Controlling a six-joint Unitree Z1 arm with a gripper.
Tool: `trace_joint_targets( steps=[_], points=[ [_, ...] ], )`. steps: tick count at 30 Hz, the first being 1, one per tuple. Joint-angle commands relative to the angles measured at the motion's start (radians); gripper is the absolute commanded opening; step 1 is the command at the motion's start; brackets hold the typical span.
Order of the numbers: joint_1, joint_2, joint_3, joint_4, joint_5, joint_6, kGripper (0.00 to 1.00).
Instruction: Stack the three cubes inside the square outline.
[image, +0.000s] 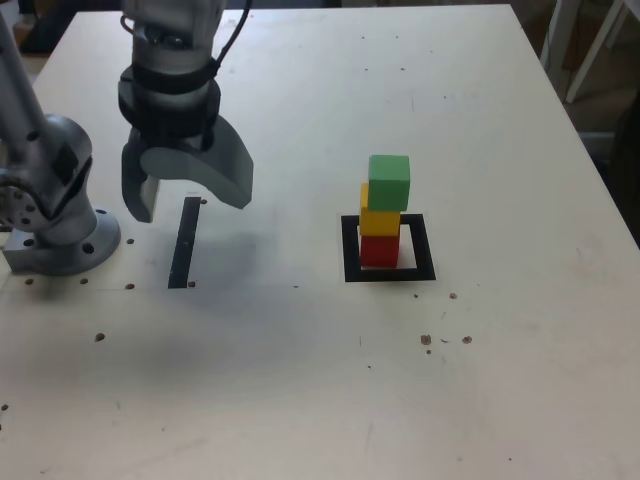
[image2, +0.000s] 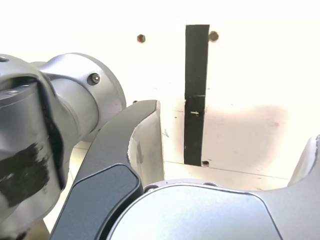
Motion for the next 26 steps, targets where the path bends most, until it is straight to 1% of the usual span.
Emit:
trace_joint_targets(
  steps=[1,7,10,19,26],
  points=[
    [0.002,-0.005,0.028,-0.028,-0.009,-0.002,0.99],
    [0.002,0.001,0.125,-0.119,-0.03,-0.002,0.99],
    [0.002,0.004,0.146,-0.145,-0.035,-0.001,0.99],
    [0.002,0.006,0.143,-0.155,-0.037,0.01,0.99],
    [0.002,-0.004,0.122,-0.14,-0.042,0.036,0.99]
  ],
)
